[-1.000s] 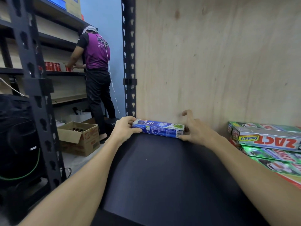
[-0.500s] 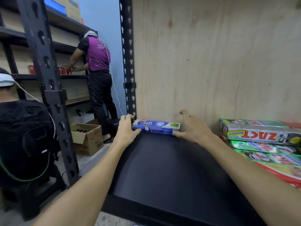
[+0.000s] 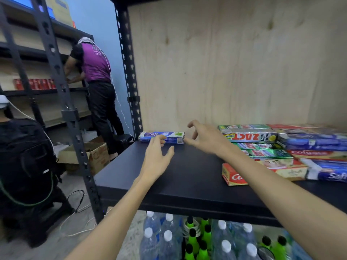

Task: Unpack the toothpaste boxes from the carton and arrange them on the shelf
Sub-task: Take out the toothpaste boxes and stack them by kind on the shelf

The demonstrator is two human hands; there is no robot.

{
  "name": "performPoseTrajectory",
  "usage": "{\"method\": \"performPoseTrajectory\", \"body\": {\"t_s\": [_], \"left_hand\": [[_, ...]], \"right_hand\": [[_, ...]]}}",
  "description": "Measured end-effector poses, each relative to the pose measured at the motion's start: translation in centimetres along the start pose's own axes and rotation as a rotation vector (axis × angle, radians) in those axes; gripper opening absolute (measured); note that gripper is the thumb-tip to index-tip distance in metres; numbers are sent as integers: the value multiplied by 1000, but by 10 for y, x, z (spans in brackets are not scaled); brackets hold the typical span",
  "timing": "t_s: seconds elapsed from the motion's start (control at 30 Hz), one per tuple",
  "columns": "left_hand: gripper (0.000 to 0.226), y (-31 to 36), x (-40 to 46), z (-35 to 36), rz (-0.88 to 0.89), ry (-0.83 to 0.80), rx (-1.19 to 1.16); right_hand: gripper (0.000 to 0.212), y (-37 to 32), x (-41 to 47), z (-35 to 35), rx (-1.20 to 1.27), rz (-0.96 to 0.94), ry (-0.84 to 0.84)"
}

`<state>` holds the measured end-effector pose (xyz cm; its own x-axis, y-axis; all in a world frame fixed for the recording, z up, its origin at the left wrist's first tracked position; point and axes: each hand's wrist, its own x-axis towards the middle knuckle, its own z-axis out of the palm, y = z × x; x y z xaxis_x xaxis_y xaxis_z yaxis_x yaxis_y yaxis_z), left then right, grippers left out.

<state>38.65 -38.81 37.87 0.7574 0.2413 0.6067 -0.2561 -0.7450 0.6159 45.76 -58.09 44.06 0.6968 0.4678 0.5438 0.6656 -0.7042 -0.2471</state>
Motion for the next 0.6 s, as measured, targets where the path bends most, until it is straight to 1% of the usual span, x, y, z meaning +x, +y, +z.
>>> {"method": "performPoseTrajectory", "body": {"t_s": [0.1,0.17,0.23,0.33,0.47,0.6], "left_hand": [[44,25,-17,11,11,-49,-41],[45,44,-27,22,37,-77,-69],[45,66,-34,35,66,-102,-97],[43,102,-37,57,104,-143,-111],[45,151,-29,84,125,-253,-114],[45,189,-16,121,181,-319,-34]], "right_hand": [[54,9,-36,-16,-1,-19,66],[54,24,-62,-27,7,5,102],[55,43,-88,-42,-4,50,141],[57,78,-122,-66,-87,142,190],[57,124,-157,-104,-176,255,218],[56,170,-183,-134,-239,366,229]]}}
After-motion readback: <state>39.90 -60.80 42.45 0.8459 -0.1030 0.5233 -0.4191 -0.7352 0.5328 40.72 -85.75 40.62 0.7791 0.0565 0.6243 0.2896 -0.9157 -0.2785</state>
